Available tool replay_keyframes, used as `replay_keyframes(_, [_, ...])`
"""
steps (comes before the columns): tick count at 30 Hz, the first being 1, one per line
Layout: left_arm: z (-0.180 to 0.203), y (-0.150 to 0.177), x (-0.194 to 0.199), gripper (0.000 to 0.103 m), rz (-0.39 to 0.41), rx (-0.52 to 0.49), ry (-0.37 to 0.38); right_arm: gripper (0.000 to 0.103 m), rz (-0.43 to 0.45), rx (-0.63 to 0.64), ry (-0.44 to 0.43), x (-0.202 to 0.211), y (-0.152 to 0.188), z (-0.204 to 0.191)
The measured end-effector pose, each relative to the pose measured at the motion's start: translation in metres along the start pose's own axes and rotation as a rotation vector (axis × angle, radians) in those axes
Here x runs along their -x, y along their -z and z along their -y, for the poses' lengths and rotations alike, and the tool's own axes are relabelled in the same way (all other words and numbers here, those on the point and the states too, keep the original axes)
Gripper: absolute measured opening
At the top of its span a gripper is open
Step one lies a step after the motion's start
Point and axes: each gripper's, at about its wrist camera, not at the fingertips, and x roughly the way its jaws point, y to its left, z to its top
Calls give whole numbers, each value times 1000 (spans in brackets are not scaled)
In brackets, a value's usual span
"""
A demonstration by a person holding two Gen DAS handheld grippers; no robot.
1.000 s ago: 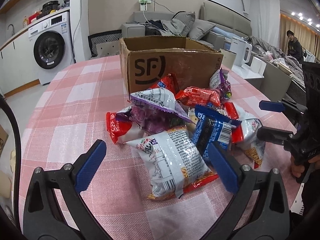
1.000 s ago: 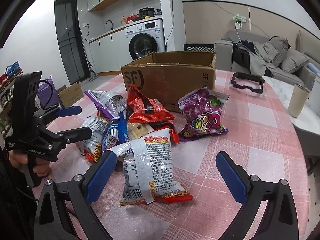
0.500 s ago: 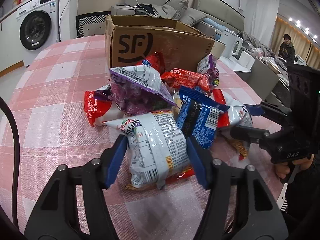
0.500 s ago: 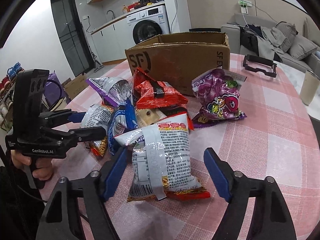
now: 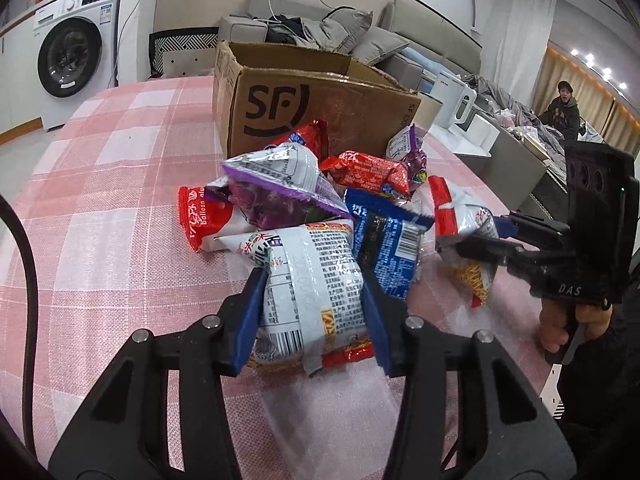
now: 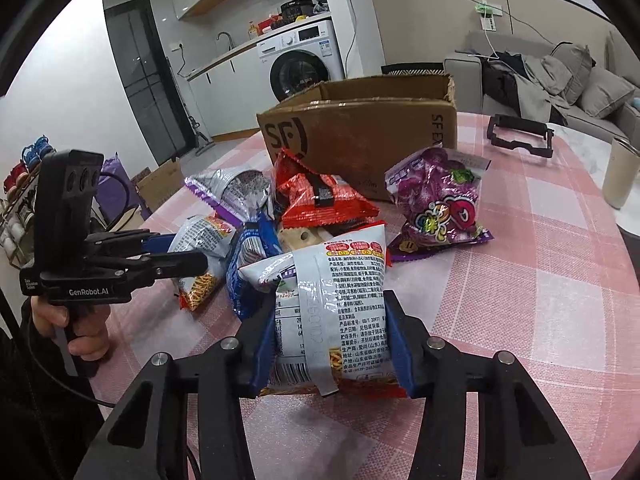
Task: Organize snacks
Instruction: 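Lift the white snack bag with the left gripper and carry it into the box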
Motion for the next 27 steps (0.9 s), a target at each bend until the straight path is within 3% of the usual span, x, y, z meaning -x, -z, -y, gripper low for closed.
replay_keyframes(13, [16,-4,57,44,110,-26,19,49,121,-31,16,31,-13,0])
replay_keyframes(27, [23,-26,82,44,182,-25,-22,49,186,-89,68,49,-29,-1])
